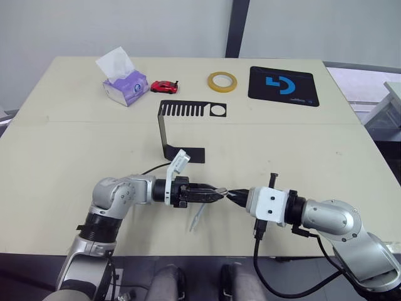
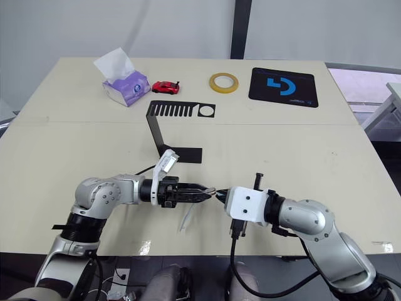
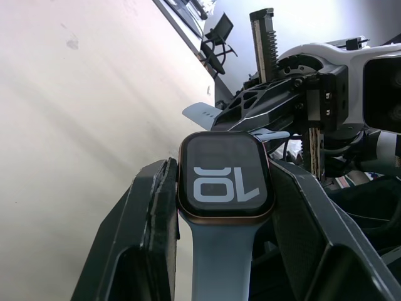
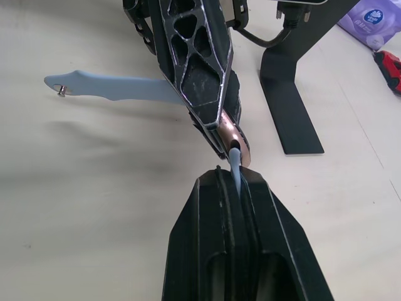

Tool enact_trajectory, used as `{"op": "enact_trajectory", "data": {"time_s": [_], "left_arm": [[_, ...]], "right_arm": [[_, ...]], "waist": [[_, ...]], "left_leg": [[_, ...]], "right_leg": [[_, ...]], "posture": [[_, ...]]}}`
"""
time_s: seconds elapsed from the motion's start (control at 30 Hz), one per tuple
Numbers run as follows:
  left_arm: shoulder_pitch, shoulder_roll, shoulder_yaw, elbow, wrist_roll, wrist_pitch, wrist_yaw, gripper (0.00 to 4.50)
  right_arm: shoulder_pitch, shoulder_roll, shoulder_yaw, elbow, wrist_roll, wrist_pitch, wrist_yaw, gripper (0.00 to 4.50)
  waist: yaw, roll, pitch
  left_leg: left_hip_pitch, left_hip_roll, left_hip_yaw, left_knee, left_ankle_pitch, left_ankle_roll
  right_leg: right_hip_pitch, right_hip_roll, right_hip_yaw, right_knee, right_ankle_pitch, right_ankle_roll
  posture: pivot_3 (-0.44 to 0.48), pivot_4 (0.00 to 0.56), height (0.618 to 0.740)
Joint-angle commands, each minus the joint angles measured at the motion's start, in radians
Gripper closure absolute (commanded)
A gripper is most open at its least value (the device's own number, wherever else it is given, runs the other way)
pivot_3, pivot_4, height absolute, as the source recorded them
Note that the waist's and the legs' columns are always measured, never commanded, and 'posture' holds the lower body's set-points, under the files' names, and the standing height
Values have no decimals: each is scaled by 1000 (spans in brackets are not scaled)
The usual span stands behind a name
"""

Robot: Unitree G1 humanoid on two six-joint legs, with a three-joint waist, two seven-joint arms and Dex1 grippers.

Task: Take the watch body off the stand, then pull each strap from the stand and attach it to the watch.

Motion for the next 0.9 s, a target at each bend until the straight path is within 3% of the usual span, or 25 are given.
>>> {"op": "enact_trajectory", "data": {"time_s": [0.03, 0.9], "left_arm": [[-3, -47, -38, -73, -44, 11, -19, 2753], [3, -55, -50, -77, -17, -5, -11, 2753]], "right_arm": [[-30, 22, 21, -32, 6, -11, -5, 4500], [-67, 46, 55, -22, -17, 18, 2, 4500]], "waist": [[0, 0, 0], [0, 0, 0]], "left_leg": [[0, 0, 0, 0, 0, 0], [0, 0, 0, 0, 0, 0]], "right_leg": [[0, 0, 0, 0, 0, 0], [0, 0, 0, 0, 0, 0]], "posture": [[0, 150, 740], [0, 150, 740]]}}
